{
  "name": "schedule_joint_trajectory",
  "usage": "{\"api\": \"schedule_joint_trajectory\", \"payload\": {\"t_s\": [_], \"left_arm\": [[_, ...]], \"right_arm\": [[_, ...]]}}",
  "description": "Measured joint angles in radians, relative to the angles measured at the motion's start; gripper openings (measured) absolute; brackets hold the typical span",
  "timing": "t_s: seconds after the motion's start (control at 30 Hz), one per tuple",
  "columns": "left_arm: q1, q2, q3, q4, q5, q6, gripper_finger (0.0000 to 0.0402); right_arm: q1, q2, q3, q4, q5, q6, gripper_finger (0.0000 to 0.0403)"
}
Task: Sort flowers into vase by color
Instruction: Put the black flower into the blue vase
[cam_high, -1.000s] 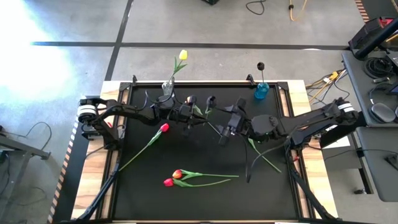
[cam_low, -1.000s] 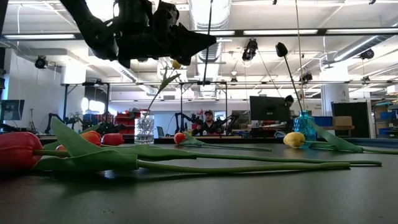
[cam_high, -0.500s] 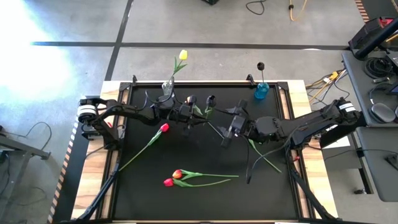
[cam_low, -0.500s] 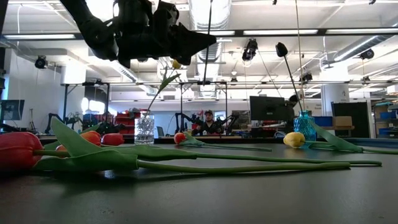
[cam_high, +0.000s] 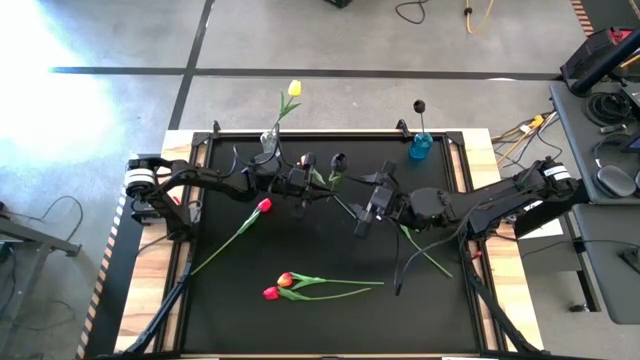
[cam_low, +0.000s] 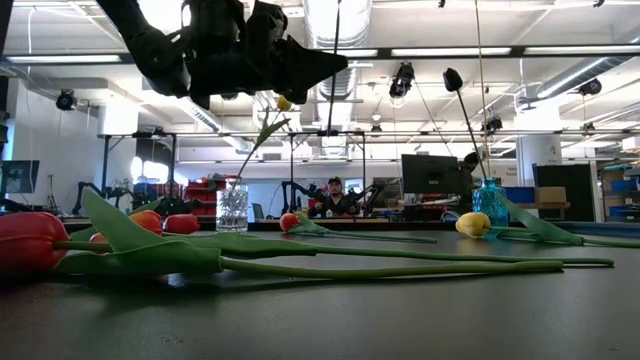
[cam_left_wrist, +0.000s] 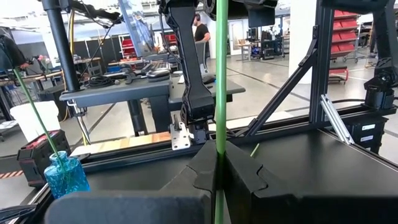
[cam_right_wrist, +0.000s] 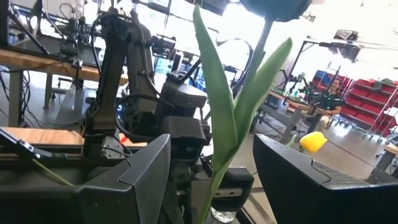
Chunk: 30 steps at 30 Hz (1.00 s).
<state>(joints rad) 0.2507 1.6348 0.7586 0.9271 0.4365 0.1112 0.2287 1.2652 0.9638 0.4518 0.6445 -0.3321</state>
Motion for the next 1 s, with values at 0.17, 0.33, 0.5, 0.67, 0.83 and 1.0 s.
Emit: {"api": "schedule_joint_trajectory", "payload": {"t_s": [0.17, 0.33, 0.5, 0.67, 0.83, 1.0], "left_arm": [[0.0, 0.0, 0.0, 0.0, 0.0, 0.0, 0.0], [0.0, 0.0, 0.0, 0.0, 0.0, 0.0, 0.0], [0.0, 0.0, 0.0, 0.0, 0.0, 0.0, 0.0], [0.0, 0.0, 0.0, 0.0, 0.0, -0.016, 0.0], [0.0, 0.0, 0.0, 0.0, 0.0, -0.02, 0.0], [-0.001, 0.0, 0.0, 0.006, 0.0, -0.02, 0.0]], "right_arm": [[0.0, 0.0, 0.0, 0.011, -0.016, -0.001, 0.0221], [0.0, 0.0, 0.0, 0.011, -0.017, -0.006, 0.0221], [-0.002, 0.0, 0.0, 0.012, -0.02, -0.007, 0.0221], [-0.004, 0.0, 0.0, 0.062, -0.037, -0.013, 0.0221], [-0.02, 0.002, 0.001, 0.079, -0.074, 0.028, 0.0221], [-0.054, 0.014, 0.002, 0.096, -0.067, 0.078, 0.0221]]}}
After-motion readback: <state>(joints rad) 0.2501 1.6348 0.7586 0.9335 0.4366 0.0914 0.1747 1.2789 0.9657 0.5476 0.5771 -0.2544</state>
